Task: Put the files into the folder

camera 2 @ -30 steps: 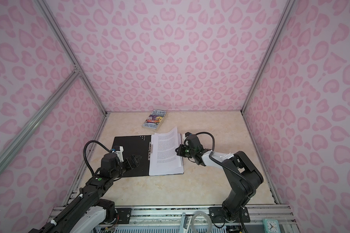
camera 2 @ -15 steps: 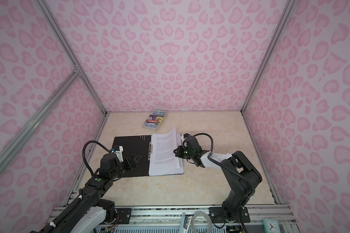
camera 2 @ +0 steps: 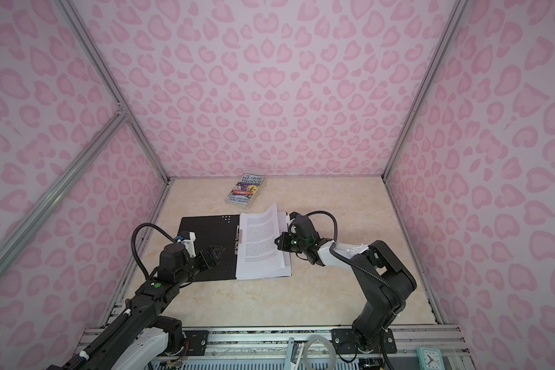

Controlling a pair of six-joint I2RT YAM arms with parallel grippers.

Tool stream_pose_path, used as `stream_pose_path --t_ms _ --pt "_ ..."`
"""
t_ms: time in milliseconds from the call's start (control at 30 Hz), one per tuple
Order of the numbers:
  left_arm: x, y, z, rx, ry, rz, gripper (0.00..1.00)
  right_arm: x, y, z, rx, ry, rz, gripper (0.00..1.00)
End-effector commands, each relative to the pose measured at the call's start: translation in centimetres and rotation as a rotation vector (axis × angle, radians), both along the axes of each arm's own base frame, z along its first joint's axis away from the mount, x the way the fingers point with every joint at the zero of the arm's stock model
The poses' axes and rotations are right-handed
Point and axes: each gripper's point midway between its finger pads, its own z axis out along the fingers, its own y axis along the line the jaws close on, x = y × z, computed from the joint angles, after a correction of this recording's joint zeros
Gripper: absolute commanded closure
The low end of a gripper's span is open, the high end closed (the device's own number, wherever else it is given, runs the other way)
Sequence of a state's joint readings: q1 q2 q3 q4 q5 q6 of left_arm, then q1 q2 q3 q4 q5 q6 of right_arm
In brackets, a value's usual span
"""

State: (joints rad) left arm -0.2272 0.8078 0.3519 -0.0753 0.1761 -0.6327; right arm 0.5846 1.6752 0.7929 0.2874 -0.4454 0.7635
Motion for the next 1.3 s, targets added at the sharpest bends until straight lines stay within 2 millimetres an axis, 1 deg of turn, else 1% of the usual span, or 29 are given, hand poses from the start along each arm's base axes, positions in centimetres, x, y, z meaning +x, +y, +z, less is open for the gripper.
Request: stream_pose_path --t_ms 0,367,533,567,600,667,767,833,933,1000,1100,1167,1267 --pt "0.5 0.0 0.8 -0.004 -0.029 0.003 0.02 -0.3 0.1 -0.4 -0.002 0.007 0.016 1.00" --pt "0.6 -0.1 0.8 -0.003 -0.028 0.002 0.02 -0.5 0.2 -0.5 -0.007 0.010 0.026 1.00" --pt "0.6 0.0 0.8 -0.004 -0.027 0.003 0.02 -0.5 0.3 -0.9 -0.017 0.021 0.030 1.00" --pt "0.6 -0.1 0.8 -0.004 -0.027 0.002 0.02 -0.4 0.2 -0.9 -0.020 0.021 0.028 0.94" --pt "0.6 -0.1 0.7 -0.004 -0.027 0.002 0.02 -0.4 0.2 -1.0 -0.022 0.023 0.027 0.87" --pt "0.6 -0.1 0.7 -0.005 -0.026 0.002 0.02 -0.3 0.0 -1.3 -0.034 0.027 0.020 0.65" --pt "0.6 -0.1 0.6 -0.004 -0.022 0.001 0.02 -0.1 -0.7 -1.5 -0.071 0.022 0.006 0.45" --pt "0.6 -0.1 0.7 -0.005 -0.023 -0.001 0.02 0.0 -1.5 -1.8 -0.108 0.021 -0.011 0.36" --pt "0.6 -0.3 0.6 -0.010 -0.021 -0.008 0.02 0.7 -3.0 -2.0 -0.162 0.016 -0.036 0.28" --pt "0.6 -0.5 0.6 -0.015 -0.018 -0.016 0.02 1.6 -4.1 -2.0 -0.207 0.001 -0.053 0.22" --pt "0.6 -1.4 0.2 -0.052 0.004 -0.055 0.03 3.2 -5.3 -2.6 -0.292 0.026 -0.049 0.19" --pt "0.6 -2.5 -0.2 -0.078 0.026 -0.098 0.03 4.2 -5.2 -2.7 -0.303 0.034 -0.031 0.18" --pt "1.1 -2.5 -1.5 -0.045 0.076 -0.097 0.03 5.0 -4.8 -3.1 -0.308 0.051 -0.023 0.18"
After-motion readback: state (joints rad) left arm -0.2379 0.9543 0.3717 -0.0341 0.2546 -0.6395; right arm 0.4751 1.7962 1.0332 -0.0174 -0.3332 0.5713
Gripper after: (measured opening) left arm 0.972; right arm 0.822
